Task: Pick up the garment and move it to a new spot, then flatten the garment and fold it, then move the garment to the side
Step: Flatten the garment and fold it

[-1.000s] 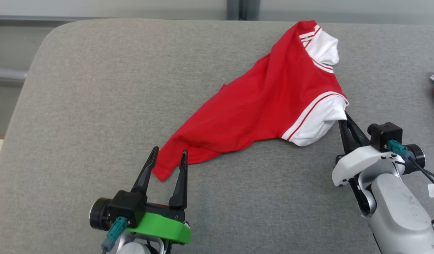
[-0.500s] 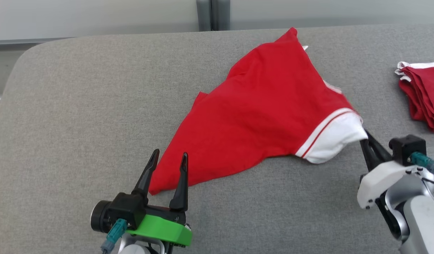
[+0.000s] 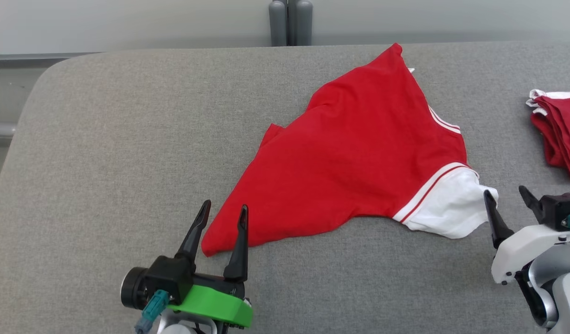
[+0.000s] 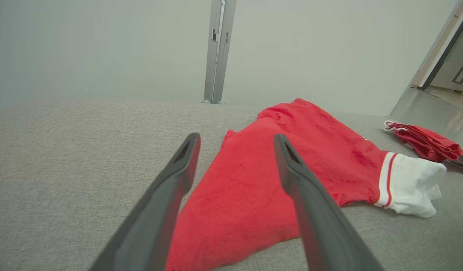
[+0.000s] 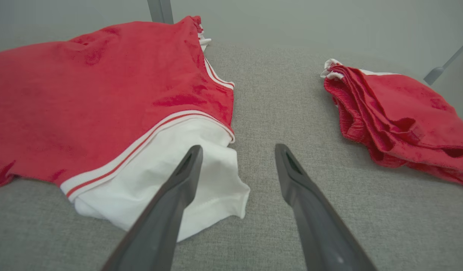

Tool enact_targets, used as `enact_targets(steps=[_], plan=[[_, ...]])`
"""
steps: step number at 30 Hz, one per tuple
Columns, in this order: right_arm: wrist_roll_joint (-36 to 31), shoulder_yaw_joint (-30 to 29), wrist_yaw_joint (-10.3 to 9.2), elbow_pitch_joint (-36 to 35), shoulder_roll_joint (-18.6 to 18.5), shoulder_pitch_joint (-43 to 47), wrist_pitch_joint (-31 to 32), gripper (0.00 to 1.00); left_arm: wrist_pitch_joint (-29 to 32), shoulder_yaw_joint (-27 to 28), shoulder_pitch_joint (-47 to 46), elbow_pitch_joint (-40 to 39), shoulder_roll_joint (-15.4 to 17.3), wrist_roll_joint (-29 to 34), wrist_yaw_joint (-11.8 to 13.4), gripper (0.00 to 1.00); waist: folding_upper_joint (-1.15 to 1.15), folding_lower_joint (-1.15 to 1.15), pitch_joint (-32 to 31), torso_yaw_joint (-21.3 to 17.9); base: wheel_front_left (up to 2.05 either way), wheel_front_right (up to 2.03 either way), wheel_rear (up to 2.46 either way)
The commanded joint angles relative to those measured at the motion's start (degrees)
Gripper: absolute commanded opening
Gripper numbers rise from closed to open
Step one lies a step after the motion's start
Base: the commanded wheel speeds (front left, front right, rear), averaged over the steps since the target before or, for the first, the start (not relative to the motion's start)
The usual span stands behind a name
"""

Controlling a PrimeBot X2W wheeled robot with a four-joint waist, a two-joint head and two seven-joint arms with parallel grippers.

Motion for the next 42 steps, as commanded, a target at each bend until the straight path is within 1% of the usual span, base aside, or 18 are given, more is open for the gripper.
enact_targets(steps=[1, 3, 5, 8, 14, 21, 22, 23, 24, 26, 27, 33, 39, 42], plan=[[0.7, -0.8, -0.08, -1.6, -0.1, 0.3, -0.4, 1.0, -0.2, -0.1, 1.0, 0.1, 0.2, 0.3, -0.1, 1.0, 0.0, 0.0, -0.4, 0.3, 0.0, 0.0, 0.0], [1.2, -1.2, -0.08, -3.1, -0.3, -0.6, -0.2, 1.0, -0.2, -0.2, 1.0, 0.1, 0.2, 0.3, -0.1, 1.0, 0.0, 0.0, -0.5, 0.5, 0.0, 0.0, 0.0], [1.1, -0.2, -0.07, -3.5, -0.9, -1.7, 1.2, 1.0, -0.2, -0.4, 1.1, 0.1, 0.2, 0.3, -0.1, 1.0, 0.0, 0.0, -0.5, 0.9, 0.0, 0.0, 0.0], [1.5, 2.2, -0.08, -1.4, -2.1, -4.0, 3.8, 1.0, -0.2, -0.7, 0.9, 0.1, 0.2, 0.4, -0.2, 1.0, 0.0, 0.0, -0.3, 1.6, 0.0, 0.0, 0.0], [2.9, 7.5, -0.08, 7.1, -4.7, -10.4, 8.2, 1.0, -0.2, -1.2, 0.1, 0.0, 0.2, 0.3, 0.0, 1.0, 0.0, 0.0, 0.8, 3.2, 0.0, 0.0, 0.0], [4.8, 12.1, -0.07, 17.6, -6.4, -16.7, 11.5, 1.0, -0.2, -1.6, -0.8, -0.2, 0.2, -0.3, 0.4, 1.0, 0.0, 0.0, 2.2, 5.0, 0.0, 0.0, 0.0], [5.3, 12.6, -0.08, 18.6, -6.5, -17.4, 11.8, 0.98, -0.2, -1.6, -0.9, -0.2, 0.2, -0.4, 0.4, 1.0, 0.0, 0.0, 2.3, 5.2, 0.0, 0.0, 0.0], [5.9, 13.2, -0.08, 19.9, -6.6, -18.2, 12.0, 0.64, -0.2, -1.7, -0.9, -0.3, 0.2, -0.5, 0.5, 1.0, 0.0, 0.0, 2.4, 5.4, 0.0, 0.0, 0.0], [6.4, 13.7, -0.07, 21.1, -6.6, -18.8, 12.2, 0.38, -0.2, -1.7, -1.1, -0.3, 0.2, -0.6, 0.6, 1.0, 0.0, 0.0, 2.6, 5.6, 0.0, 0.0, 0.0], [7.0, 14.3, -0.08, 22.9, -7.0, -19.9, 11.6, 0.15, -0.2, -1.8, -1.3, -0.5, 0.2, -0.8, 0.5, 1.0, 0.0, 0.0, 2.9, 6.0, 0.0, 0.0, 0.0], [7.2, 14.4, -0.08, 23.7, -7.1, -20.5, 11.4, 0.0, -0.2, -1.8, -1.4, -0.5, 0.2, -0.8, 0.5, 1.0, 0.0, 0.0, 3.1, 6.2, 0.0, 0.0, 0.0], [6.8, 13.4, -0.08, 27.5, -7.3, -26.7, 6.5, 0.0, -0.2, -1.9, -2.1, -0.7, 0.2, -0.9, 0.4, 1.0, 0.0, 0.0, 4.4, 7.1, 0.0, 0.0, 0.0], [4.6, 11.5, -0.08, 33.8, -5.6, -33.6, 3.2, 0.0, -0.2, -2.2, -2.9, -0.6, 0.2, -0.7, 0.3, 1.0, 0.0, 0.0, 5.8, 8.0, 0.0, 0.0, 0.0], [2.6, 9.9, -0.08, 38.2, -4.5, -36.9, 1.0, 0.0, -0.2, -2.4, -3.4, -0.3, 0.2, -0.7, 0.2, 1.0, 0.0, 0.0, 6.3, 8.5, 0.0, 0.0, 0.0]])
